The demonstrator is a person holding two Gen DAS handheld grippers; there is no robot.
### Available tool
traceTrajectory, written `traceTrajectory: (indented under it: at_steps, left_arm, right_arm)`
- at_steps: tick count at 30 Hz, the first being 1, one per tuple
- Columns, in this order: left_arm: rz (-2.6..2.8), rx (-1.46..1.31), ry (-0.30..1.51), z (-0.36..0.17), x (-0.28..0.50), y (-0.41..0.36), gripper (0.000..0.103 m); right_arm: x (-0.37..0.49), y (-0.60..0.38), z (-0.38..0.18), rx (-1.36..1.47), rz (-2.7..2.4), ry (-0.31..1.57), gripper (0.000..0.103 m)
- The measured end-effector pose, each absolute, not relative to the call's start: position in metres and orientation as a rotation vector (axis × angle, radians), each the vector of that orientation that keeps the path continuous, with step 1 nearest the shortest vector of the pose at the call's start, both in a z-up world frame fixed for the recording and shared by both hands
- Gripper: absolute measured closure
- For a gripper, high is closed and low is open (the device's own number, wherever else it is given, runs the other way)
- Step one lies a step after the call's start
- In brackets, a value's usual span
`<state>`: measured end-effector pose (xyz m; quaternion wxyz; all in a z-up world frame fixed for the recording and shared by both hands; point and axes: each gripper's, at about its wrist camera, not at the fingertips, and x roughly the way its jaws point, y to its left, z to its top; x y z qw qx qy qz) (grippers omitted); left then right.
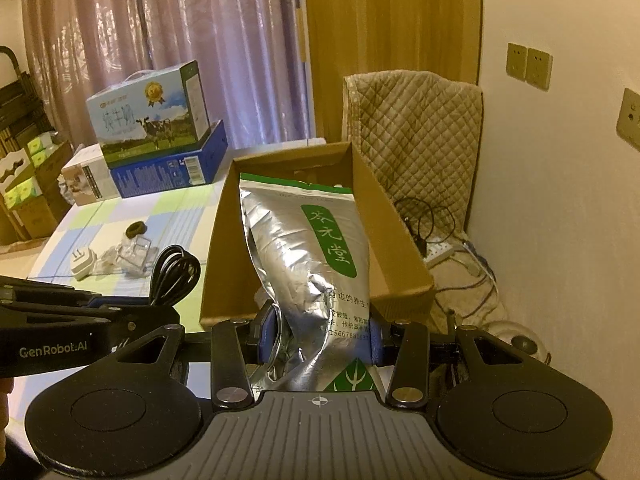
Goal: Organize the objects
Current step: 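Lower the cable and tea bag into the cardboard box, then open the left gripper to drop the black cable into the box, then open the right gripper to drop the silver tea bag into the box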
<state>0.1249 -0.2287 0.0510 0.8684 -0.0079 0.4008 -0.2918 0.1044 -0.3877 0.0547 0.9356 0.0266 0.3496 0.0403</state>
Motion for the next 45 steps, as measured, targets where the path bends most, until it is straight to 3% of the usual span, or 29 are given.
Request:
traceTrajectory:
  at_steps: [13, 30, 32, 33, 45]
  left_arm:
    - [-0.603, -0.039, 0.818, 0.068, 0.181, -0.247, 0.092]
    - [-0.553, 0.014, 0.87, 0.033, 0.262, -0.273, 0.091]
    - [-0.545, 0.015, 0.876, 0.028, 0.266, -0.275, 0.083]
    - [-0.54, 0.015, 0.877, 0.026, 0.268, -0.275, 0.068]
    - [-0.535, -0.02, 0.836, 0.043, 0.263, -0.258, 0.067]
  right_arm:
    - [0.169, -0.399, 0.075, 0.027, 0.127, 0.712, 0.062]
    - [0.244, -0.423, 0.036, 0.067, 0.101, 0.795, 0.062]
    - [0.244, -0.424, 0.034, 0.067, 0.102, 0.799, 0.062]
    - [0.244, -0.424, 0.033, 0.068, 0.103, 0.8, 0.062]
    - [0.244, -0.423, 0.032, 0.077, 0.112, 0.811, 0.062]
